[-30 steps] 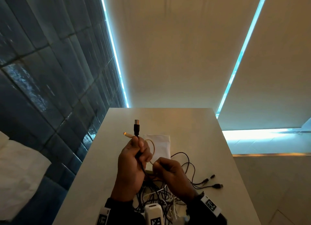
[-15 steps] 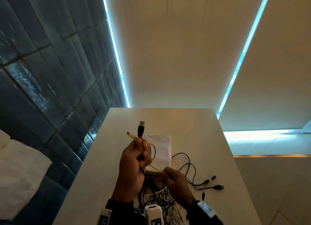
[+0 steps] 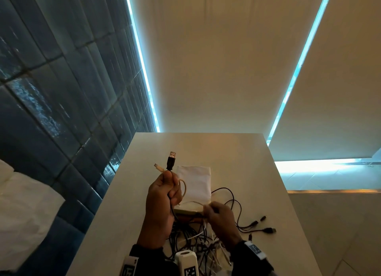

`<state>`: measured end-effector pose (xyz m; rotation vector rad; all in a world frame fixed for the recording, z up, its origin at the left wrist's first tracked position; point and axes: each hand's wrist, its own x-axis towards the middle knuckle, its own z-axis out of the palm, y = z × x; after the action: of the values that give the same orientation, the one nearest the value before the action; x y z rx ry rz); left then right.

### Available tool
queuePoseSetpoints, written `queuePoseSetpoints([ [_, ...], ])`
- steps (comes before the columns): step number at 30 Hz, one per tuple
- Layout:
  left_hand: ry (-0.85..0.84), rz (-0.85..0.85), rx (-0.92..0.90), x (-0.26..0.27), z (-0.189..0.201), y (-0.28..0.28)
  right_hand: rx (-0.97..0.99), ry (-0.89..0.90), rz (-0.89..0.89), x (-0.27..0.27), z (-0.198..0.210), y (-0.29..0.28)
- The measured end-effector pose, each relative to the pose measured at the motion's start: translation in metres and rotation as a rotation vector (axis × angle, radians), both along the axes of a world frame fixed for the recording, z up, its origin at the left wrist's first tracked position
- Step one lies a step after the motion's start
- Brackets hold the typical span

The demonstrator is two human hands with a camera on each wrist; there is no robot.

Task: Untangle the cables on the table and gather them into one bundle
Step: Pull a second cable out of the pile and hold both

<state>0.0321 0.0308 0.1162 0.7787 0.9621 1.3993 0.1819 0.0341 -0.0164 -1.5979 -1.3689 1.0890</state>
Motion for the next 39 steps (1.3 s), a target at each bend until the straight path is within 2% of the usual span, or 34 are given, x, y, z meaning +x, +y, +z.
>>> queuePoseSetpoints([
  [3,0.046,0.049,-0.031,0.001,-0.001,0.001,0.064,0.214,-0.039,-0.004,0.042,0.002],
  [6,0.065,0.094,-0.058,0.004,-0.002,0.000,0.152,0.414,0.043,-0.011,0.086,-0.004],
  [9,0.050,0.114,-0.062,0.006,0.000,-0.001,0.201,0.510,0.170,-0.019,0.116,-0.015],
  [13,-0.030,0.110,-0.102,0.004,0.004,-0.003,0.212,0.574,0.275,-0.022,0.125,-0.024],
  [16,-0.060,0.092,-0.132,0.001,0.004,-0.004,0.237,0.564,0.308,-0.022,0.120,-0.026],
  [20,-0.054,-0.013,-0.188,0.002,0.003,-0.007,0.268,0.562,0.326,-0.022,0.113,-0.028],
  [27,-0.352,-0.038,-0.086,-0.002,0.012,-0.005,0.168,0.516,0.374,-0.016,0.083,-0.022],
  [36,-0.271,0.002,0.018,-0.007,0.014,-0.007,0.108,0.248,0.309,-0.010,0.015,-0.021],
  [39,-0.234,0.003,0.014,-0.006,0.013,-0.009,0.087,0.233,0.286,-0.009,-0.003,-0.020],
])
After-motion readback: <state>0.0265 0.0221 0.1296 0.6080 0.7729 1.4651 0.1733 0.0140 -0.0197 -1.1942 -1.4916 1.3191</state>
